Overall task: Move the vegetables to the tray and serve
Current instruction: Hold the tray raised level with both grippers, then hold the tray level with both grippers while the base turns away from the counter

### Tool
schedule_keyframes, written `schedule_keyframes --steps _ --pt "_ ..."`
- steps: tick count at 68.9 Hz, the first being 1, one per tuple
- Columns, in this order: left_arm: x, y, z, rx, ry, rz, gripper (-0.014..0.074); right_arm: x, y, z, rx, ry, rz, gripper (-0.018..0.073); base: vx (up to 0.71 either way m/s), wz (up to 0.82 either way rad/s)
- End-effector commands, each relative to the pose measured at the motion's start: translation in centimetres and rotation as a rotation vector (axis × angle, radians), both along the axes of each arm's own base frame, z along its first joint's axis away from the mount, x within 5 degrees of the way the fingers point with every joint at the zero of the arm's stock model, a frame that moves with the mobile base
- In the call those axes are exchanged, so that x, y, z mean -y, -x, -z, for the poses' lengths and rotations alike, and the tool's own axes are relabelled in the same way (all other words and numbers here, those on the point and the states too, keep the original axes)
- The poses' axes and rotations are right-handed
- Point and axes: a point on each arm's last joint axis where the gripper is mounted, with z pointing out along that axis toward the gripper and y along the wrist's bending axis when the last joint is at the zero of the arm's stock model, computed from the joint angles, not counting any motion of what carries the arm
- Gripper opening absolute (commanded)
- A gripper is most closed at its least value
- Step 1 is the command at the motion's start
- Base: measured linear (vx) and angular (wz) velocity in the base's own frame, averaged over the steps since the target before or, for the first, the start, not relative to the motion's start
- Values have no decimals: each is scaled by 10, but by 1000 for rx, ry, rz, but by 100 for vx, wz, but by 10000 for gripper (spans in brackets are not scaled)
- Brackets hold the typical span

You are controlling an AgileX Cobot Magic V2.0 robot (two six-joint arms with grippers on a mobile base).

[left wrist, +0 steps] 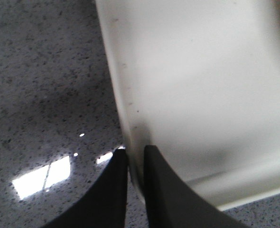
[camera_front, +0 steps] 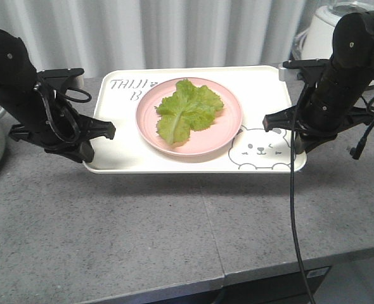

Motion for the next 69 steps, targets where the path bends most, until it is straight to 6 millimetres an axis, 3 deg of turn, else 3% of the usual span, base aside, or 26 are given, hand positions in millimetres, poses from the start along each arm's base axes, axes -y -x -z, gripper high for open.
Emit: schedule_keyframes --steps 1,69 --pt "10 8 -37 132 101 26 -7 -3 6 -31 132 -42 -31 -8 0 -22" --pt "10 8 -37 132 101 26 -7 -3 6 -31 132 -42 -31 -8 -1 -20"
